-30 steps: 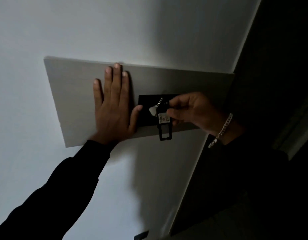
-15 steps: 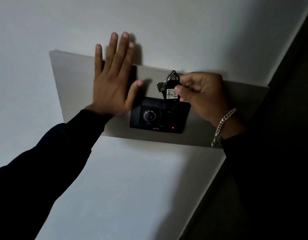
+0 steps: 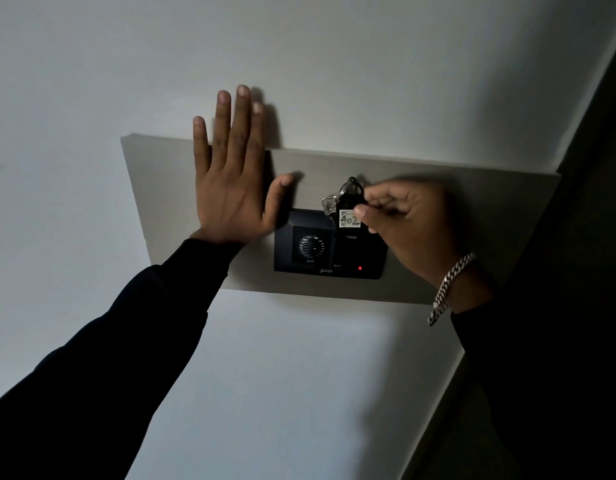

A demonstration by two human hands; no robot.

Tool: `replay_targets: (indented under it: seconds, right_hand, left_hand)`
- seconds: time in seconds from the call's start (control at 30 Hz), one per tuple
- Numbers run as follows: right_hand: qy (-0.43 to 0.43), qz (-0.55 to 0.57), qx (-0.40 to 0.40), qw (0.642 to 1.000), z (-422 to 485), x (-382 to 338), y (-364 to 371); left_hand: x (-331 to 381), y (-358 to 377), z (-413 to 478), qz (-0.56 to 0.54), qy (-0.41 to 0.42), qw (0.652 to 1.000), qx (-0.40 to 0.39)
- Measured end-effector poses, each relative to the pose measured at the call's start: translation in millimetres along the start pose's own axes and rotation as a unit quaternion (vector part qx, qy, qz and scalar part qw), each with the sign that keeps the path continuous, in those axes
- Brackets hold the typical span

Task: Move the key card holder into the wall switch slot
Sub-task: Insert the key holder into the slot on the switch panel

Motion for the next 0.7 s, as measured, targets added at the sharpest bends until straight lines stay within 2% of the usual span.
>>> replay_targets:
  seconds: [0.13,0.2,0.3,0.47,0.57,0.7]
  right_hand:
    - [-0.026,-0.060,0.007,0.998,-0.6,-9.9,-8.0]
    - [-0.087,-0.098,0.005,0.991,2.0,-31.6,-13.7]
    - [-0.232,-0.227,-0.030,0.945,4.8,-69.1,-7.8]
    - [-0.312,-0.326,-0.101,0.887,8.7,-79.8,17.3]
    - [-0.306,-0.294,-0.076,0.902,12.2,-76.9,16.0]
    - [-0.274,-0.235,0.007,0.933,7.0,-68.3,5.1]
  left_hand:
    - [0.0,1.0,-1.6,-0.003,0.005,1.000,-0.002]
    - [-1.0,1.7,-3.0,0.001,0.010,1.000,-0.006]
    - [-1.8,0.5,-3.2,0.000,0.008,1.000,-0.008]
    - [-0.5,-2.8,-2.4,-0.020,0.006,1.000,-0.006]
    - [0.3,-4.6,-2.8,-0.022,0.008,1.000,-0.002]
    - [0.1,-5.0,-3.4,-0.020,0.008,1.000,0.008]
Point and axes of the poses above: each hand's wrist, its own z-axis towards the middle knuckle, its own y-axis out of the palm, x = y × z, the point moved 8 cm from there along z, towards the middle knuckle, and after that the axes turned 4 degrees about -z, right-handed, at the moved point
